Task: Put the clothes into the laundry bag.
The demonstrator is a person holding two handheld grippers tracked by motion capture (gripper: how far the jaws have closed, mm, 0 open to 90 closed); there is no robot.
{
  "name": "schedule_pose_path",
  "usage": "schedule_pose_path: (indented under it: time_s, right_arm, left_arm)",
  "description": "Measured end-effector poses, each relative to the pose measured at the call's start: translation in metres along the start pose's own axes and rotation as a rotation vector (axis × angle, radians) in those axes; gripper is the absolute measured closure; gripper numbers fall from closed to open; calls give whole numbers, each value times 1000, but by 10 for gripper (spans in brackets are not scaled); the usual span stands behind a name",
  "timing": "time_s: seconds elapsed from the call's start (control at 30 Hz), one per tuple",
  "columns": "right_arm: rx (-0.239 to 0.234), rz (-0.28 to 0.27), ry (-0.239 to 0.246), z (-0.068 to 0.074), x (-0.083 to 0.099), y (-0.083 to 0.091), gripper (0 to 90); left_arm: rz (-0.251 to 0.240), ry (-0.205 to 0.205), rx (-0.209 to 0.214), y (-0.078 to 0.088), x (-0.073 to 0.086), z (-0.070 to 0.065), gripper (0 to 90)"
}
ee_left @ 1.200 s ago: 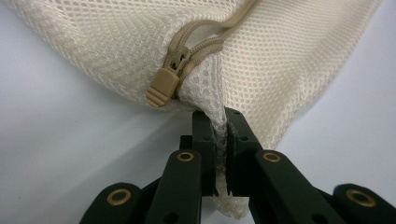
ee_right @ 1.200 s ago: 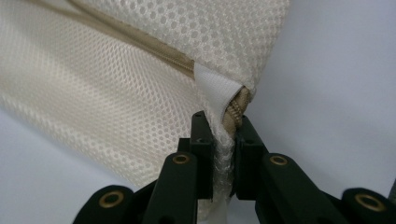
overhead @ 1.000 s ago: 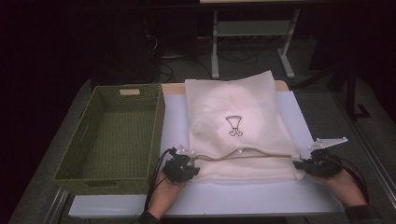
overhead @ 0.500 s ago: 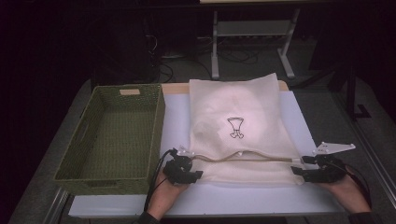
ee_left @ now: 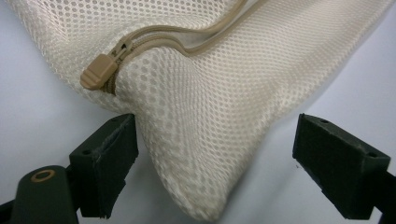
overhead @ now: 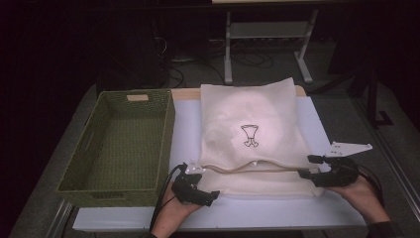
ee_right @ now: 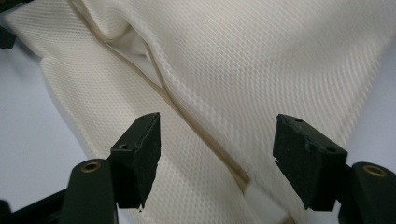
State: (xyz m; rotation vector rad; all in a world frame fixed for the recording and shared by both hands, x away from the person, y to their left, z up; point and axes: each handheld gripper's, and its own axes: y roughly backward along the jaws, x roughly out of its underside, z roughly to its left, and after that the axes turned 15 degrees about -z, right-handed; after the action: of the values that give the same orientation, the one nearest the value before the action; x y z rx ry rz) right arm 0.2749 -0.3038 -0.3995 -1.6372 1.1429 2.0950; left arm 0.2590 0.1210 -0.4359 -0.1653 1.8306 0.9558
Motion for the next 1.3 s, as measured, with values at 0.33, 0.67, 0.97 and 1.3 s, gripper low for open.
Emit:
schedule_pose_path:
  time_s: [0.33, 0.67, 0.97, 1.3]
  right_arm:
    - [-99, -23, 82, 14, -31, -33, 333]
    - [-220, -17, 138, 39, -57, -79, 365]
    - [-314, -3, 160, 63, -75, -119, 424]
    - [-385, 0, 163, 82, -87, -149, 514]
  left_arm:
    - [-47, -43, -9, 14, 6, -8, 134]
    - [-55, -39, -13, 22, 13, -15, 134]
    - [-68, -35, -8, 28, 16, -18, 134]
    - [-69, -26, -11, 31, 18, -19, 134]
